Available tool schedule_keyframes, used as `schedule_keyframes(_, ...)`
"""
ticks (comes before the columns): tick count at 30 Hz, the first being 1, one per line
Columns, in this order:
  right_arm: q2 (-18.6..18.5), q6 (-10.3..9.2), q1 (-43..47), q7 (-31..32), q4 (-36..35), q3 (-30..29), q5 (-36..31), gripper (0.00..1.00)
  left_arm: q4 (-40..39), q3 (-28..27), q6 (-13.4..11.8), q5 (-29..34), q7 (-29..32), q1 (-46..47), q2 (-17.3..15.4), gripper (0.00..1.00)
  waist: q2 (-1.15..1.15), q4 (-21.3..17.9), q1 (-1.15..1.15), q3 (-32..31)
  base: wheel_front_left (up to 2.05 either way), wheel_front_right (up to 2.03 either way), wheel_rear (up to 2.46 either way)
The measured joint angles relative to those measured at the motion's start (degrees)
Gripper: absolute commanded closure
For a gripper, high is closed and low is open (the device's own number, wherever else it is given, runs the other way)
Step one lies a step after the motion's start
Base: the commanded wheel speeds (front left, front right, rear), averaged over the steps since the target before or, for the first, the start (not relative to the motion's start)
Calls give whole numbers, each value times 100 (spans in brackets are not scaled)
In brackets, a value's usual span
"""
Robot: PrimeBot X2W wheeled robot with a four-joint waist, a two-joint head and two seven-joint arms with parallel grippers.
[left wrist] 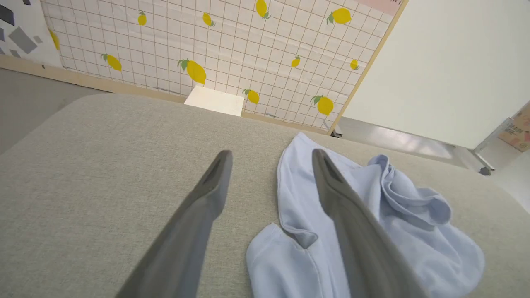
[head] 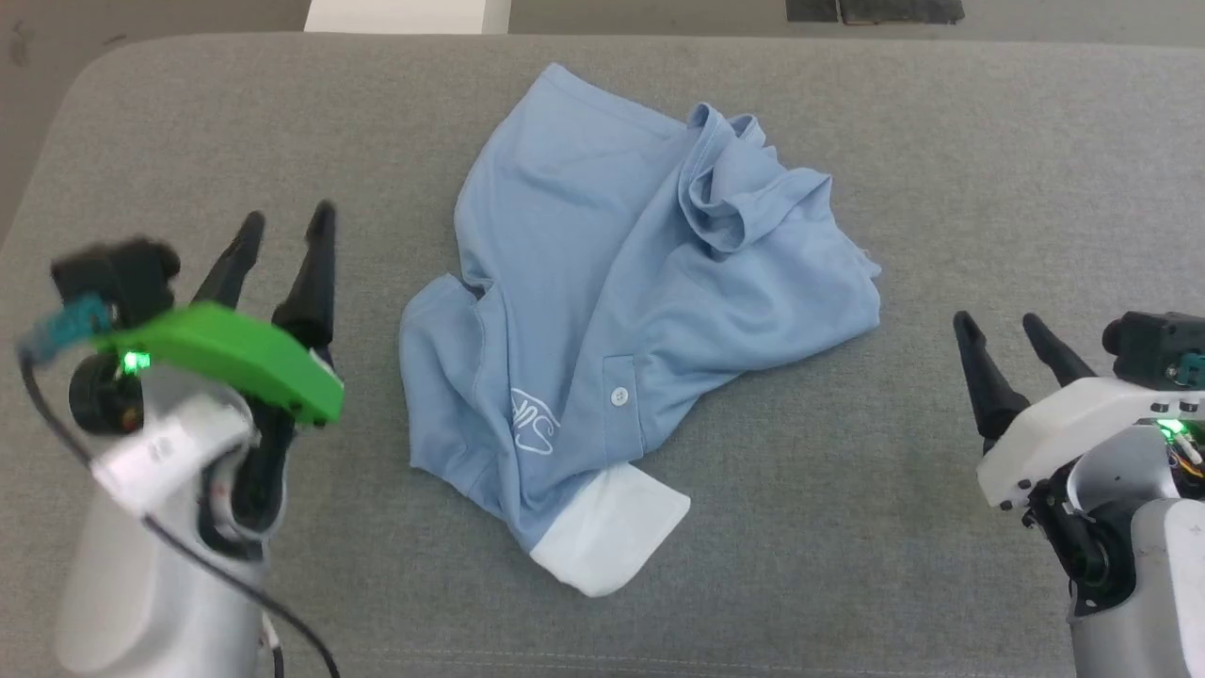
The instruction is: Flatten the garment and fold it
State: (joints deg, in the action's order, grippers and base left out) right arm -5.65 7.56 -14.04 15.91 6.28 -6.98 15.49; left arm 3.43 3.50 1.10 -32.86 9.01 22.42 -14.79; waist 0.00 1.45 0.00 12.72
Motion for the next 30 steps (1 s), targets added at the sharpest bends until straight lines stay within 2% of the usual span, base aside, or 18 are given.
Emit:
schedule_keyframes(6,-151,0,-153,503,133,258,-153,0,400,63,-75,710,-1562,-242,78,0,0,35,0,152,0,0,0)
schedule_keyframes(9,-292,0,-530,888,285,594,-267,0,559,96,-114,802,-1902,-243,111,0,0,55,0,251,0,0,0)
schedule_keyframes(15,-681,1,-1912,1468,823,1417,-565,0,711,204,-118,999,-2173,-213,196,0,0,117,1,515,0,0,0)
schedule_keyframes(20,-1078,1,-3019,1760,1484,2000,-776,0,778,352,-113,1026,-2261,2,398,0,0,323,1,773,0,0,0)
schedule_keyframes(24,-1227,1,-3573,1900,1997,2190,-848,0,847,381,-90,1029,-2318,132,503,0,0,546,1,995,0,0,0)
schedule_keyframes(30,-1330,1,-3834,2038,2599,2470,-890,0,906,387,-56,1061,-2349,180,594,0,0,850,1,1310,0,0,0)
